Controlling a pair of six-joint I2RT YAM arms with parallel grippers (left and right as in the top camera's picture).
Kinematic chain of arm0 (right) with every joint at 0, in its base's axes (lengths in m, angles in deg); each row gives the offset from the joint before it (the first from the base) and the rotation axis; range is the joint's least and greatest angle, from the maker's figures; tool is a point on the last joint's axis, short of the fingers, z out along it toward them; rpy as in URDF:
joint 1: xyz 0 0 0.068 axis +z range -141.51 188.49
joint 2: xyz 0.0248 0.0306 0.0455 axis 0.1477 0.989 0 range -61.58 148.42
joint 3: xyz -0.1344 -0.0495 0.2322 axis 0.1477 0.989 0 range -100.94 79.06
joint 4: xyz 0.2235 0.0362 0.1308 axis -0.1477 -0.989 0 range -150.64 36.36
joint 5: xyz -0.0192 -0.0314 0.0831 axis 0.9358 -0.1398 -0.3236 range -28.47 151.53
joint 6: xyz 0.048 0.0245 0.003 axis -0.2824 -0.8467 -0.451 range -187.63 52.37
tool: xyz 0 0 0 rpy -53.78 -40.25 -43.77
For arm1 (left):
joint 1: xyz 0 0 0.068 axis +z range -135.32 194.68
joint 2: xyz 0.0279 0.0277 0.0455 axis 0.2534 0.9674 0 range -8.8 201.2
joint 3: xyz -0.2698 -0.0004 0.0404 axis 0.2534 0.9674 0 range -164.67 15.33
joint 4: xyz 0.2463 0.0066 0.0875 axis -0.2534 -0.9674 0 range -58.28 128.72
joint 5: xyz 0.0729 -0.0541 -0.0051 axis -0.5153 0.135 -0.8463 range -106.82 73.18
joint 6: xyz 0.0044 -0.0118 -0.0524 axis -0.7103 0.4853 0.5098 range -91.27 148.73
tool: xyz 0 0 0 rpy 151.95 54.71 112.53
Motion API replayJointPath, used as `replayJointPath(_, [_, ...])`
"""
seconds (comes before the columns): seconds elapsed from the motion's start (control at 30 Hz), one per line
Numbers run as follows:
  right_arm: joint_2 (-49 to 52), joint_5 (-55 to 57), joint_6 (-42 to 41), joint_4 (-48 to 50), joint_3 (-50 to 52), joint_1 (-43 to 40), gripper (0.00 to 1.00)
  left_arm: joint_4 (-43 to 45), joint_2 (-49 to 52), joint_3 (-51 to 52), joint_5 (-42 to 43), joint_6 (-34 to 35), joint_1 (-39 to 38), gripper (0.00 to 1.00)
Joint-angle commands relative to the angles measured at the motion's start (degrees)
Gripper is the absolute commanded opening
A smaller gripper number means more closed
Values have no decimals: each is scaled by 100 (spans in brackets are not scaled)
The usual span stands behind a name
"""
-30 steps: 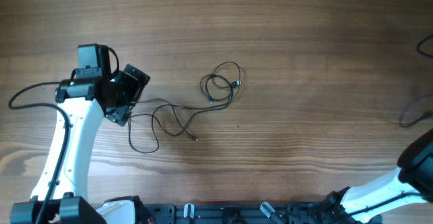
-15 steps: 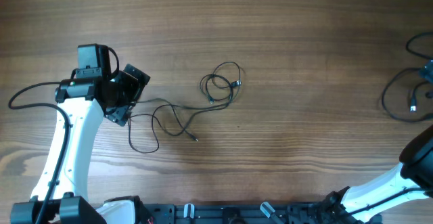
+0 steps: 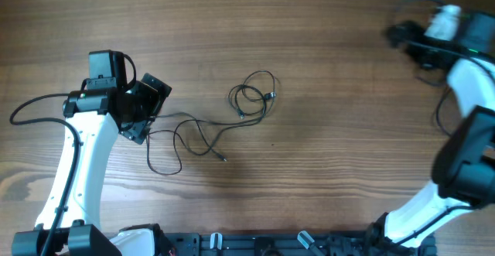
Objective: Untangle cables
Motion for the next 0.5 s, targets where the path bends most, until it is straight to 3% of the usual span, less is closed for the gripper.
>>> replayJointPath(0.0, [37, -507, -94, -315, -4, 1143, 100, -2, -79, 4, -76, -15, -26, 100])
replayJointPath(0.23, [37, -455, -297, -592, -4, 3303, 100, -2, -79, 4, -76, -15, -26, 100])
replayJointPath(0.27, [37, -289, -638, -621, -4, 3532, 100, -2, -79, 4, -76, -15, -26, 100])
replayJointPath(0.3, [37, -66, -1056, -688, -4, 3709, 84, -2, -79, 4, -76, -15, -26, 100])
replayJointPath(0.33, [37, 254, -1700, -809, -4, 3893, 75, -2, -79, 4, -76, -15, -26, 100])
replayJointPath(0.43, [37, 483, -3143, -1121, 24, 4315, 78, -2, -79, 4, -76, -15, -26, 100])
replayJointPath(0.47, [37, 485, -3753, -1128, 81, 4496, 73, -2, -79, 4, -76, -15, -26, 100])
